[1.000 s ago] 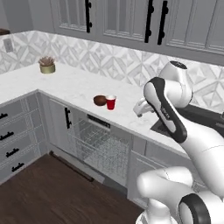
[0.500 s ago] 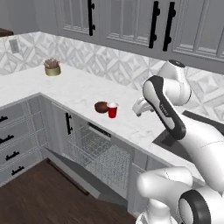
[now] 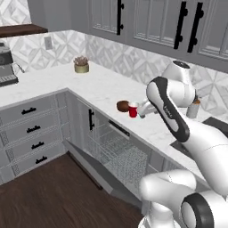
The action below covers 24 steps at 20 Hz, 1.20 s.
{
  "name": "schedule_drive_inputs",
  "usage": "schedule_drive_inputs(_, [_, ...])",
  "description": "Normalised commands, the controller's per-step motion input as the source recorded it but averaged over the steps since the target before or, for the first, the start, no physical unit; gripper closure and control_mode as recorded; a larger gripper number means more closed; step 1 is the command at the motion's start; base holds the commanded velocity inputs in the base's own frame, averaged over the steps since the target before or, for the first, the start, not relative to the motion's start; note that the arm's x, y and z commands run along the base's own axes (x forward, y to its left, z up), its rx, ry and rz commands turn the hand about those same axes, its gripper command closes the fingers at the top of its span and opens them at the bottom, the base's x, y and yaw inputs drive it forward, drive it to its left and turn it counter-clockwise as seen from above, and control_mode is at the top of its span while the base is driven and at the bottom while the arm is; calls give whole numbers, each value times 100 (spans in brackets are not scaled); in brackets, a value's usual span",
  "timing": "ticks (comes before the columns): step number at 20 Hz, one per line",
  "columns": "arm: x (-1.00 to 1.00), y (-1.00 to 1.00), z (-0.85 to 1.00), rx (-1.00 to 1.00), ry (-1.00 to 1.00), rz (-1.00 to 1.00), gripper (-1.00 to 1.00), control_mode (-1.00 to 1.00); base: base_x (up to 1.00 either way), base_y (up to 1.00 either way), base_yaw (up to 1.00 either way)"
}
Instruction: Pick up the cup and bowl from the counter, place them in the dishwasher, and close the dishwasher door.
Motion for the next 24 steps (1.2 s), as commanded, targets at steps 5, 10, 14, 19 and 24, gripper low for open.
schedule_drive_inputs(5, [0,0,0,0,0,0,-100,100,51,0,32])
schedule_drive_inputs(10, [0,-7,-2,0,1,2,-100,-100,17,-8,16])
schedule_drive_inputs(14, [31,-15,-28,-1,7,-11,-100,-100,0,0,0])
schedule_drive_inputs(19, [64,0,-56,-7,8,-58,-100,-100,0,0,0])
schedule_drive_inputs(24, [56,0,-32,-4,8,-52,-100,-100,0,0,0])
